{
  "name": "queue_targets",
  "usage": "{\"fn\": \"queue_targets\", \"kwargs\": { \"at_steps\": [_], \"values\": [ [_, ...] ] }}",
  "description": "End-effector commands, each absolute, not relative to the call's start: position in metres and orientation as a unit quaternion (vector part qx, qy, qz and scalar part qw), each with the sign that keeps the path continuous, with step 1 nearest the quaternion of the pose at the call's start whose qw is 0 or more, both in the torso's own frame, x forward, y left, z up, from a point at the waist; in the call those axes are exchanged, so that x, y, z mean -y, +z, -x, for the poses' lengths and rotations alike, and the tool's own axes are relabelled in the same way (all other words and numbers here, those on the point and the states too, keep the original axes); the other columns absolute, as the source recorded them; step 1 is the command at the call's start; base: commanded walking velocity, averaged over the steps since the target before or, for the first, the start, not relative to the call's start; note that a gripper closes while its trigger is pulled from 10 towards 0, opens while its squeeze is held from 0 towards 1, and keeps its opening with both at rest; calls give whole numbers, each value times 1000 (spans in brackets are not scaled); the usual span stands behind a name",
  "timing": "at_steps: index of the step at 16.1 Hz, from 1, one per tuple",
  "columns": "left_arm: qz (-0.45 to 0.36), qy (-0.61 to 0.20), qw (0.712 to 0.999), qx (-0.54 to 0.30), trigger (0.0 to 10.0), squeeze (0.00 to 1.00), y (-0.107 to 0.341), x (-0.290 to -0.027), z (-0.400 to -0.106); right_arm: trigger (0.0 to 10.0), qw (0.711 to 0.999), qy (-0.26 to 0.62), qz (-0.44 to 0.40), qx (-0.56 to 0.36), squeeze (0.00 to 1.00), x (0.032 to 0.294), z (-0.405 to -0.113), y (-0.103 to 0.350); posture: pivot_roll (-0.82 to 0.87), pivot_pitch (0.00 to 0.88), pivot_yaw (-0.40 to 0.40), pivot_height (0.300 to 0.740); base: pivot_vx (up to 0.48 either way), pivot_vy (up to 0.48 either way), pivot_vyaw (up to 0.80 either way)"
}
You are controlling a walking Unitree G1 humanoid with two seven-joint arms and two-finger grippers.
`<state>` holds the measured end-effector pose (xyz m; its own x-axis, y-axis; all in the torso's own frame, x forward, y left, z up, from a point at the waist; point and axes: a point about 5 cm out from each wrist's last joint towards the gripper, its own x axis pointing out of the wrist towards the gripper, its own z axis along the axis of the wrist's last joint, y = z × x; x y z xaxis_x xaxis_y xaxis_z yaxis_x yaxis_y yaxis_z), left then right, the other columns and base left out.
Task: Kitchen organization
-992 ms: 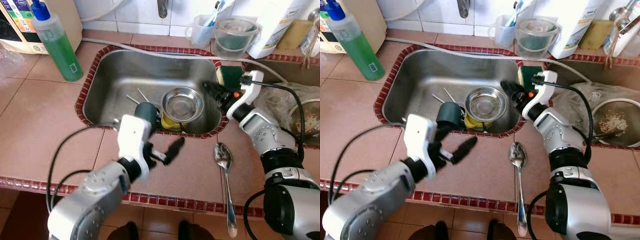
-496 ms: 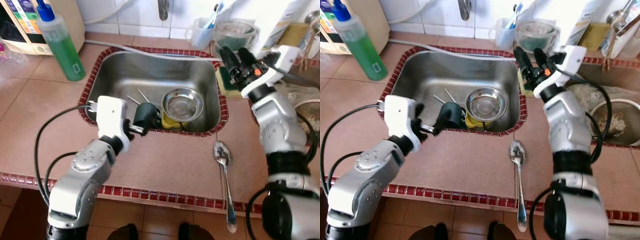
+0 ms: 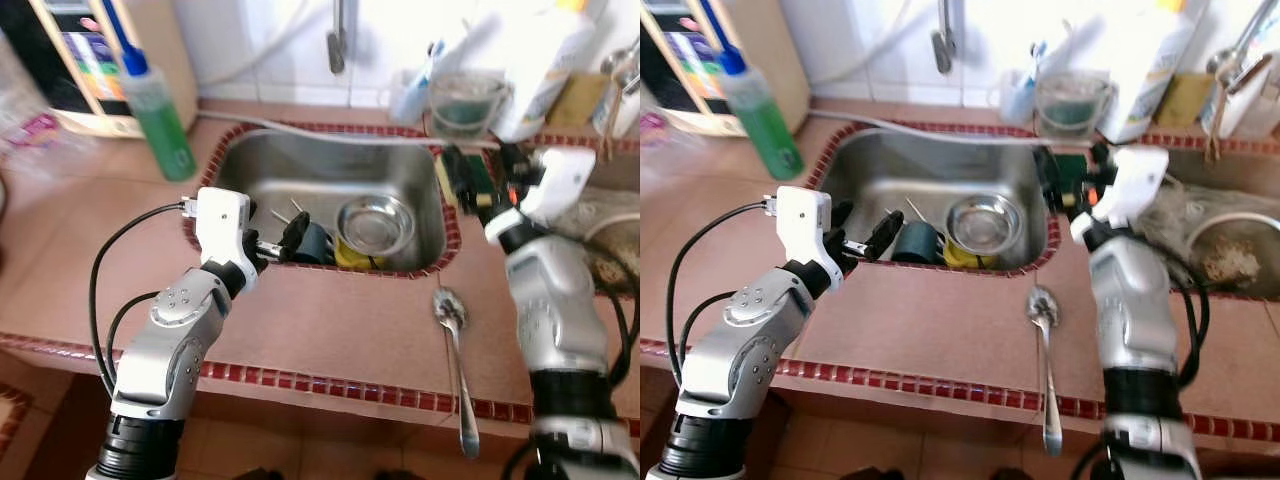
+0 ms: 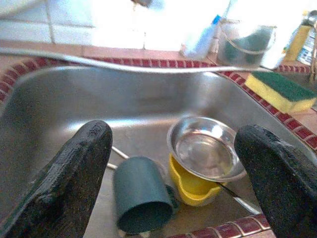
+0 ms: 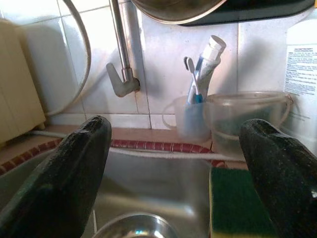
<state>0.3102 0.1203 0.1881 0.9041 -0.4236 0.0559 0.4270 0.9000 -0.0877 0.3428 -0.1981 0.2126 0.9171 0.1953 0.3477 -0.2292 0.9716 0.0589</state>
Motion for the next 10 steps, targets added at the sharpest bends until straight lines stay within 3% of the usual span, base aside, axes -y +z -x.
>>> {"fn": "queue_targets", "kwargs": {
  "at_steps": [1, 6, 7, 8, 9, 10],
  "values": [
    [37, -223, 974, 23, 10000, 0, 188, -123, -312, 10000, 978, 101, -33, 181, 1000, 195, -337, 213, -194, 55, 68, 740, 0, 0, 0],
    [25, -236, 971, 26, 10000, 0, 174, -126, -312, 10000, 985, 58, -5, 165, 1000, 186, -315, 188, -212, 33, 84, 740, 0, 0, 0],
    [10, -239, 971, 27, 10000, 0, 171, -126, -311, 10000, 986, 45, 6, 162, 882, 183, -309, 184, -216, 28, 86, 740, 0, 0, 0],
    [6, -240, 970, 29, 10000, 0, 170, -127, -311, 10000, 986, 42, 13, 162, 341, 181, -306, 182, -217, 25, 87, 740, 0, 0, 0],
    [9, -243, 969, 33, 10000, 0, 170, -127, -310, 10000, 986, 39, 21, 161, 0, 178, -300, 178, -216, 19, 86, 740, 0, 0, 0],
    [8, -244, 969, 35, 10000, 0, 169, -127, -309, 10000, 987, 36, 19, 158, 0, 176, -297, 174, -217, 16, 87, 740, 0, 0, 0]
  ]
}}
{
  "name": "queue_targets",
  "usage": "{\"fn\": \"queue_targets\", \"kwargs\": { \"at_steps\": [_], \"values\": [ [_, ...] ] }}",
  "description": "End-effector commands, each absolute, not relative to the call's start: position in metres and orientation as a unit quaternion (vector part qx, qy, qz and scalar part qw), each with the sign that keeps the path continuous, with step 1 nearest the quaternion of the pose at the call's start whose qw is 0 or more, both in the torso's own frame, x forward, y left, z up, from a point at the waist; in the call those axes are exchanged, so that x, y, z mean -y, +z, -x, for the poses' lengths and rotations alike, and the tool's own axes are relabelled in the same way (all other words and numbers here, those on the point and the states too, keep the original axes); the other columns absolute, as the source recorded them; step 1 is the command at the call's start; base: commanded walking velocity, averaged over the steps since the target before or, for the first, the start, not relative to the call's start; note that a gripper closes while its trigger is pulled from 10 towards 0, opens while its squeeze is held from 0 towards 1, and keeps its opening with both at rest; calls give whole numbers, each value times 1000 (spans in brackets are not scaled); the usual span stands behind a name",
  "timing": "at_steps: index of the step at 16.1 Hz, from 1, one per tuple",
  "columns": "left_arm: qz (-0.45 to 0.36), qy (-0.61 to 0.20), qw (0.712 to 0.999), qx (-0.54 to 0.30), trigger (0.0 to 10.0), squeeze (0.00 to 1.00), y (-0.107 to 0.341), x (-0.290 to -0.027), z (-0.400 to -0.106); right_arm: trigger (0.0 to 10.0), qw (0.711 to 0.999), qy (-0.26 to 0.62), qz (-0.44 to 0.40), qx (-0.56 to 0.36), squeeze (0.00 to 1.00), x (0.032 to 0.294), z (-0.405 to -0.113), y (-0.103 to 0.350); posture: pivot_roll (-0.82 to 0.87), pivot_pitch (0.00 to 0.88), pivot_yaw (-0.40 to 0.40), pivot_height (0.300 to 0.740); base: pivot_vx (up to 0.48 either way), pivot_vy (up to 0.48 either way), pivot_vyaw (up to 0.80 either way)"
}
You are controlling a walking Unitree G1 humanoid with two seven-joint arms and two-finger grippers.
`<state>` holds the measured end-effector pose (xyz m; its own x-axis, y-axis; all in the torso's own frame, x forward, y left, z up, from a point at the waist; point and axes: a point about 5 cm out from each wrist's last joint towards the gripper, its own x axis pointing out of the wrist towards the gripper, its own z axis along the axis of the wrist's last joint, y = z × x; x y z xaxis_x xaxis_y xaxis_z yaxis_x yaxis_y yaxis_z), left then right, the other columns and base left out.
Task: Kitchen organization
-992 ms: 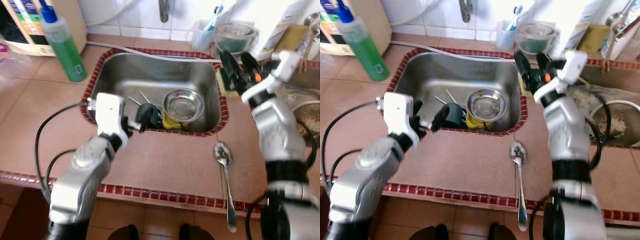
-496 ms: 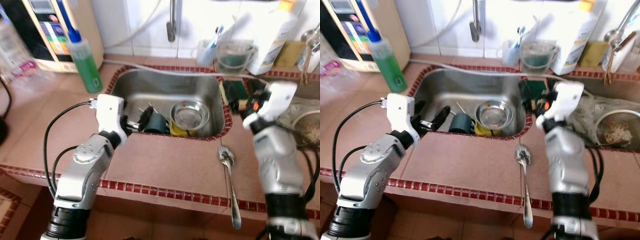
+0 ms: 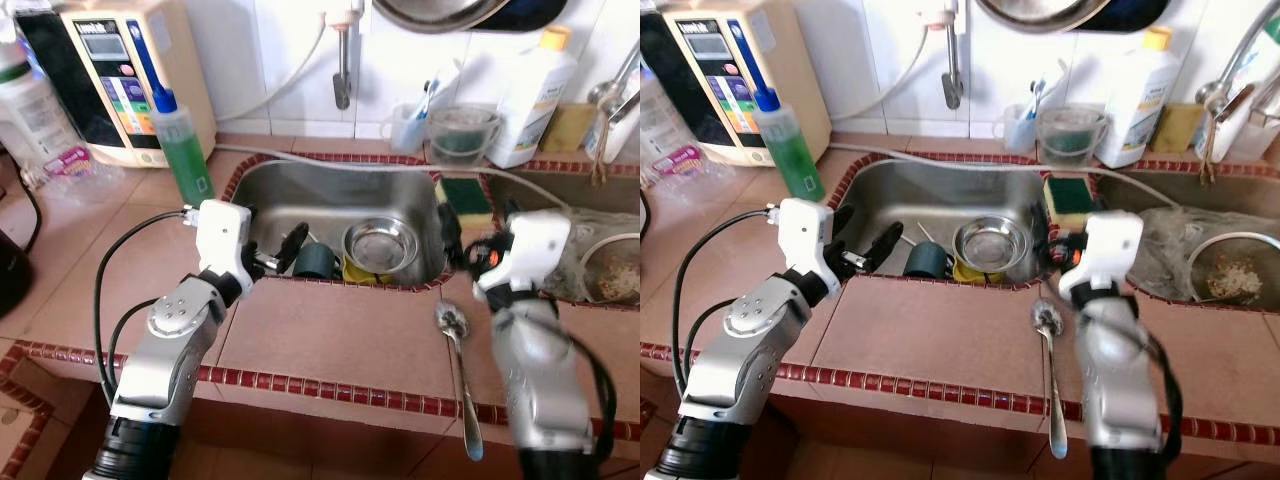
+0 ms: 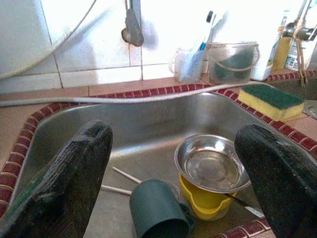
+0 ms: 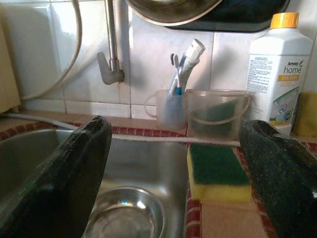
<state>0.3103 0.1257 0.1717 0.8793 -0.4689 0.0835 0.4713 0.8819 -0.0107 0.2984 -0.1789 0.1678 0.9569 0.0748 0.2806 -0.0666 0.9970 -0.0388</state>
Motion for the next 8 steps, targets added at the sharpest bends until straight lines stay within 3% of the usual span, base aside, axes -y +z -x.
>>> {"fn": "queue_targets", "kwargs": {
  "at_steps": [1, 8],
  "values": [
    [8, -243, 969, 40, 10000, 0, 168, -128, -309, 10000, 988, 32, 17, 153, 0, 173, -293, 170, -215, 11, 84, 740, 0, 0, 0],
    [10, -255, 966, 41, 10000, 0, 160, -121, -303, 10000, 990, 38, 28, 136, 0, 161, -286, 160, -215, 0, 72, 740, 0, -290, 0]
  ]
}}
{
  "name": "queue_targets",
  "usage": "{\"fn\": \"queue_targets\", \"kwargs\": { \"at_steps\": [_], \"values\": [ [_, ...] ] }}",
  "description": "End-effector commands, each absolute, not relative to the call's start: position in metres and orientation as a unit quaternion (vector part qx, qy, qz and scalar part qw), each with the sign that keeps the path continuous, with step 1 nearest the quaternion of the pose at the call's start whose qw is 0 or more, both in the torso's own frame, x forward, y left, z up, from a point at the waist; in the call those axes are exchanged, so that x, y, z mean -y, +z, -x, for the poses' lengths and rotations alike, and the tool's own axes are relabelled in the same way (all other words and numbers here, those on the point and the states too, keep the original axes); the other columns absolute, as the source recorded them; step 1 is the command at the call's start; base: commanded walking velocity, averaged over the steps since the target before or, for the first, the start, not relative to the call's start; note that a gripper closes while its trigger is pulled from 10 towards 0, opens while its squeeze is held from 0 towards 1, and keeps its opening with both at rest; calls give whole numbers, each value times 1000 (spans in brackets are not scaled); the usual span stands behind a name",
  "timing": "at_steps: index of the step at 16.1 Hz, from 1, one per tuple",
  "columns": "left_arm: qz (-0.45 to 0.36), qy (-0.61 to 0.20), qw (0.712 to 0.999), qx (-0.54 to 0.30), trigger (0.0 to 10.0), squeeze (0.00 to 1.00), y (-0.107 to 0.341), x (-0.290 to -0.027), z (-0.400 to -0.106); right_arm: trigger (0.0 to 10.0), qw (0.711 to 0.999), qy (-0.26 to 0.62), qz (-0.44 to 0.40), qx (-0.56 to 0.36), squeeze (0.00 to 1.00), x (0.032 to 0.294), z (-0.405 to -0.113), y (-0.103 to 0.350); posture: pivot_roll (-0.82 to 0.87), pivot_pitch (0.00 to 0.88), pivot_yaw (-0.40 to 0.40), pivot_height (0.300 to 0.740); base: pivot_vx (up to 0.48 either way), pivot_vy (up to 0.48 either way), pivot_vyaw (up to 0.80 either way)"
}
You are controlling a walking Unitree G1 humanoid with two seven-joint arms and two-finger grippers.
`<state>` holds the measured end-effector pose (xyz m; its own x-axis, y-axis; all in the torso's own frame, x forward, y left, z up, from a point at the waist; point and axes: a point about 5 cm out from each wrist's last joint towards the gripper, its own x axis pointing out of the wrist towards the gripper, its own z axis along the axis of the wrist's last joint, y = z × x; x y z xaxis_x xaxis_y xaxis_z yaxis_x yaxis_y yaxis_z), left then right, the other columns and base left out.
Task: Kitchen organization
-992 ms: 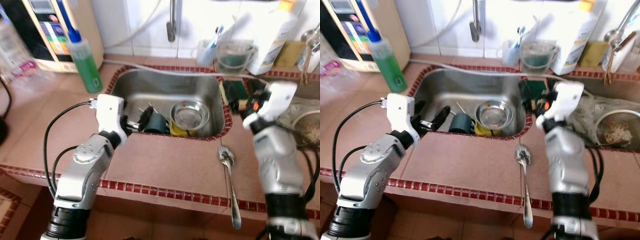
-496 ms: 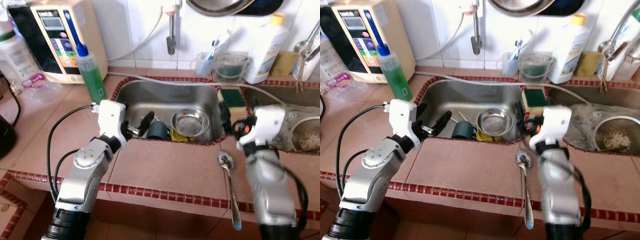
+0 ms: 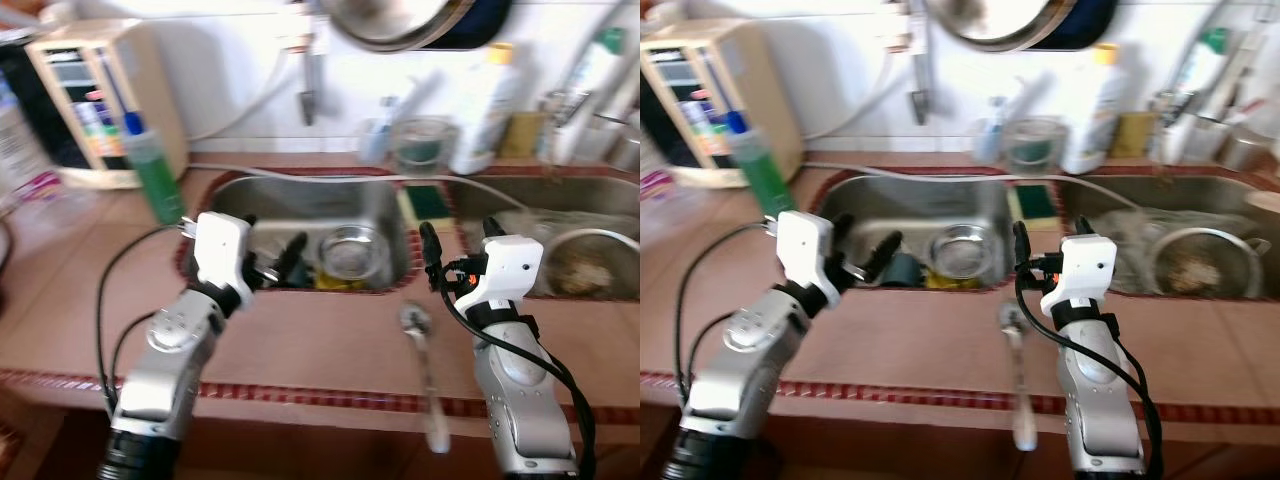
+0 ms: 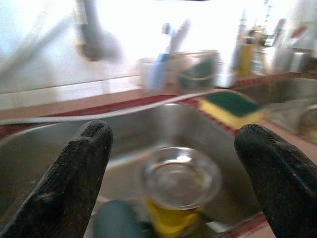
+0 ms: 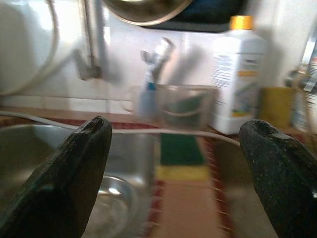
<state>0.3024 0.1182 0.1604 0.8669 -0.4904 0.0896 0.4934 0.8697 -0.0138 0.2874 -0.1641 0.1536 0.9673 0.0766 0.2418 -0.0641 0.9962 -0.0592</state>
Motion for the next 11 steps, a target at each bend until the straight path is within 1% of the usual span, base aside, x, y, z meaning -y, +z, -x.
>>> {"fn": "queue_targets", "kwargs": {
  "at_steps": [1, 3, 11],
  "values": [
    [10, -258, 965, 38, 10000, 0, 159, -120, -303, 10000, 990, 39, 26, 135, 0, 160, -287, 160, -215, 0, 72, 740, 0, -330, 0],
    [1, -268, 963, 38, 10000, 0, 156, -116, -301, 10000, 989, 44, 29, 138, 0, 158, -290, 162, -211, 0, 68, 740, 0, -336, 0],
    [1, -268, 963, 40, 10000, 0, 155, -113, -299, 10000, 988, 56, 37, 139, 0, 156, -295, 162, -197, 0, 52, 740, 0, -359, 0]
  ]
}}
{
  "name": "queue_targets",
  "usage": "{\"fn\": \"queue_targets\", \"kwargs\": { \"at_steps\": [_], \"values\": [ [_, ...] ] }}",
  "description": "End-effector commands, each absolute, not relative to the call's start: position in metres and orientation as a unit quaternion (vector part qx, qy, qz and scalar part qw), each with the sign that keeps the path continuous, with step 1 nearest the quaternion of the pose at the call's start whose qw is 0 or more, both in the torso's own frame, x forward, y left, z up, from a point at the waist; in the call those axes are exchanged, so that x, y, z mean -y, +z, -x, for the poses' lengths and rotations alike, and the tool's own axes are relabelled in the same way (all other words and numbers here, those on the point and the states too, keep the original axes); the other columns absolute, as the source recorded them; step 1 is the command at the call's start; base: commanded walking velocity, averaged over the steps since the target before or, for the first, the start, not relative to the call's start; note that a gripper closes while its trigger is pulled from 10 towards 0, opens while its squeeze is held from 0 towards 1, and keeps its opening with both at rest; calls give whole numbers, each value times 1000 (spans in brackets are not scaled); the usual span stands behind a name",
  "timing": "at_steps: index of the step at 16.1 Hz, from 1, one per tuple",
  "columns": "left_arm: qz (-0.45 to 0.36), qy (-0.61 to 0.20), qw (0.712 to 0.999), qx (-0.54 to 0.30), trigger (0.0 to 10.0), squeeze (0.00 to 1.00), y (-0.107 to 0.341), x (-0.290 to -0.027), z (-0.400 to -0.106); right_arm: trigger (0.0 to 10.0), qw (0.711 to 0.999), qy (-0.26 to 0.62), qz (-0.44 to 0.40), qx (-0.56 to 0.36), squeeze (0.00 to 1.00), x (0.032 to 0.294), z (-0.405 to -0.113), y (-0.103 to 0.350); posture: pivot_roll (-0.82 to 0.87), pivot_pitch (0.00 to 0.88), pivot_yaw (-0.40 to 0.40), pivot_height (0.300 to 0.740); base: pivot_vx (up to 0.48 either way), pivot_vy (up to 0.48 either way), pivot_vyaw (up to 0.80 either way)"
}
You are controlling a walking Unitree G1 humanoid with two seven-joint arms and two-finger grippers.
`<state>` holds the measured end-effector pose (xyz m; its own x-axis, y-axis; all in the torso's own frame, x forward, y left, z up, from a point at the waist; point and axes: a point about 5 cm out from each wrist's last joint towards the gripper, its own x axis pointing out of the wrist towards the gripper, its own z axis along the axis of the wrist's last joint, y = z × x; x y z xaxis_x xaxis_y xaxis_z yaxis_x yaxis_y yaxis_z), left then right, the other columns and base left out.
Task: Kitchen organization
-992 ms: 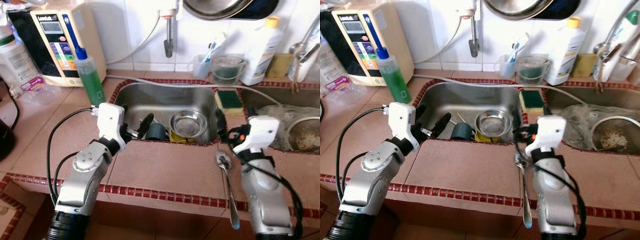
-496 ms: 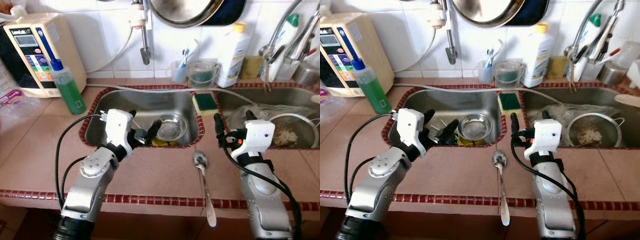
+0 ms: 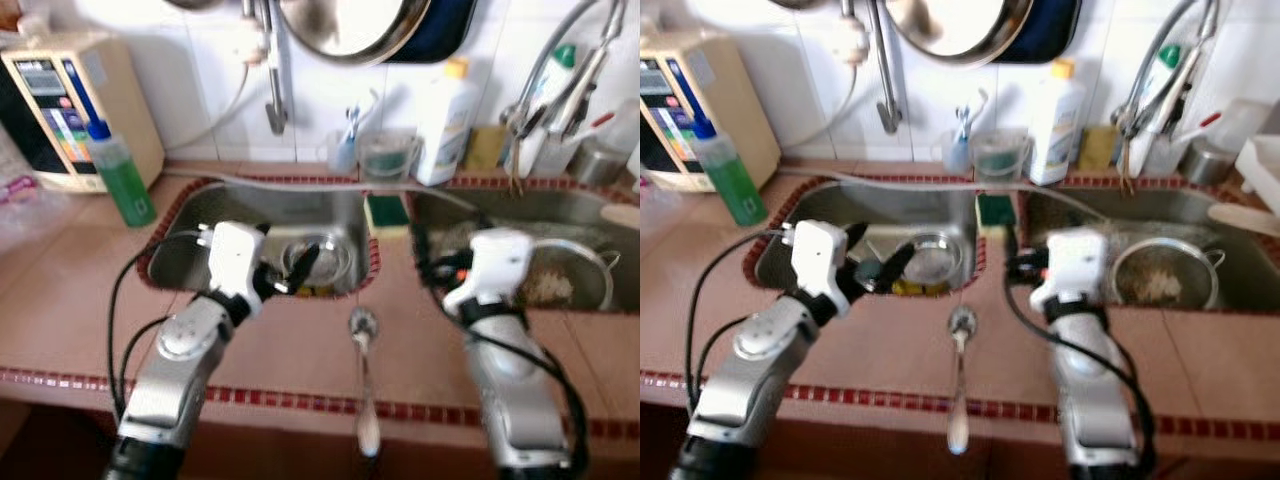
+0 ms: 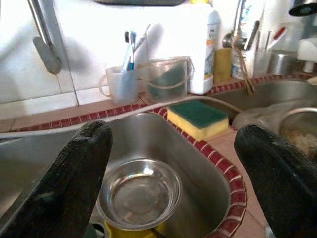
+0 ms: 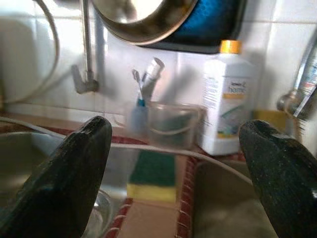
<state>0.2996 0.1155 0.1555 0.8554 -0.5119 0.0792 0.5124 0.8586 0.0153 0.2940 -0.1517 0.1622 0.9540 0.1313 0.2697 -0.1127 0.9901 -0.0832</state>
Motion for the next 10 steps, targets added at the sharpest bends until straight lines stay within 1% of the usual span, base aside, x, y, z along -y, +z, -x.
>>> {"fn": "queue_targets", "kwargs": {
  "at_steps": [1, 10],
  "values": [
    [1, -268, 962, 40, 10000, 0, 155, -113, -299, 10000, 988, 55, 38, 138, 0, 156, -296, 162, -197, 0, 52, 740, 0, -375, 0],
    [4, -270, 962, 37, 10000, 0, 154, -110, -299, 10000, 988, 58, 48, 138, 0, 160, -296, 163, -206, 0, 47, 740, 0, -375, 0]
  ]
}}
